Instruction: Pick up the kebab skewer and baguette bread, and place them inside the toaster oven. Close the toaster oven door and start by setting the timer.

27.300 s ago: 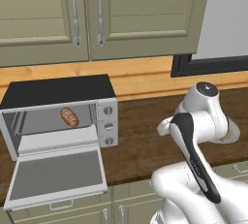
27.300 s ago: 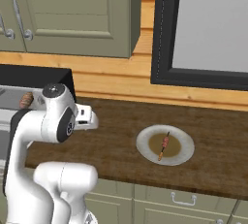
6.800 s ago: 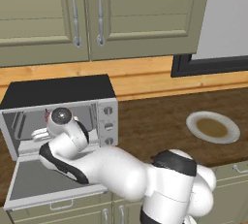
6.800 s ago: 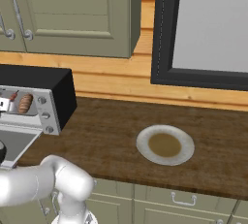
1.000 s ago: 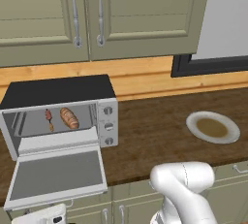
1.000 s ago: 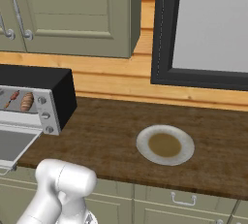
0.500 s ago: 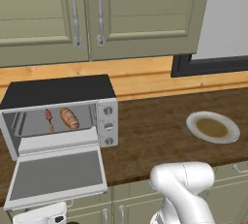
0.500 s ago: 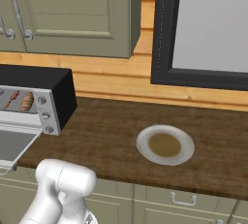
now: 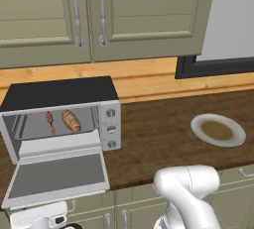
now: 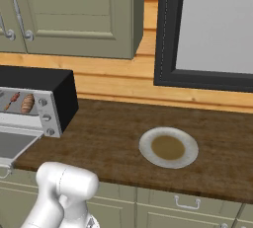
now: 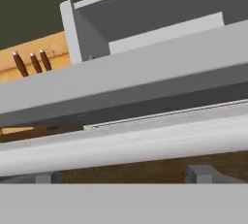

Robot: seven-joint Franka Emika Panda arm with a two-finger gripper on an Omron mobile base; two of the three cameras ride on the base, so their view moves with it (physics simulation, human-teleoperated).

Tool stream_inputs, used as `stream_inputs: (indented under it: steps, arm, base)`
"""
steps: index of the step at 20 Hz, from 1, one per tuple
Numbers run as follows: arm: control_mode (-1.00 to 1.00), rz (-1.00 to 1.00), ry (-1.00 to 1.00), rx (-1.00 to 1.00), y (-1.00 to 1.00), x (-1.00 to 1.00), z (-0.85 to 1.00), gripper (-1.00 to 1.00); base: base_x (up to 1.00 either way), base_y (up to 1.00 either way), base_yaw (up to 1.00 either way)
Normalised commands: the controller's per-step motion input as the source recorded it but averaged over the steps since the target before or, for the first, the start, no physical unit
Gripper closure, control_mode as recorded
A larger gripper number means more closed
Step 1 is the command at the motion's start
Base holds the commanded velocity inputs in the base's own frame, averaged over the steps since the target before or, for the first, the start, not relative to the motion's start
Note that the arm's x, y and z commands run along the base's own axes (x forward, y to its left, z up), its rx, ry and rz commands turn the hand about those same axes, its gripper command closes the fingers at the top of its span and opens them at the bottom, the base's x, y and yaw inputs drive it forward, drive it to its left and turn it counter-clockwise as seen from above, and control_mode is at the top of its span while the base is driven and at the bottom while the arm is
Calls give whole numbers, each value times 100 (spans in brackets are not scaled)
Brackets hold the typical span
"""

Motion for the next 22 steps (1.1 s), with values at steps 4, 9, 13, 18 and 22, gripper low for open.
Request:
stream_inputs:
  steps: [4,9,13,18,22]
  arm:
    - [-100,-4,-9,7,-3,0,45,-100]
    - [-100,-6,-4,7,-3,1,38,-100]
    - [-100,-8,-1,9,-6,13,45,-100]
    - [-100,-7,0,8,-11,28,42,-100]
    - [-100,-1,-1,6,-21,43,39,-100]
  base:
    - [0,0,0]
    - [0,0,0]
    - [0,0,0]
    - [0,0,0]
    - [0,0,0]
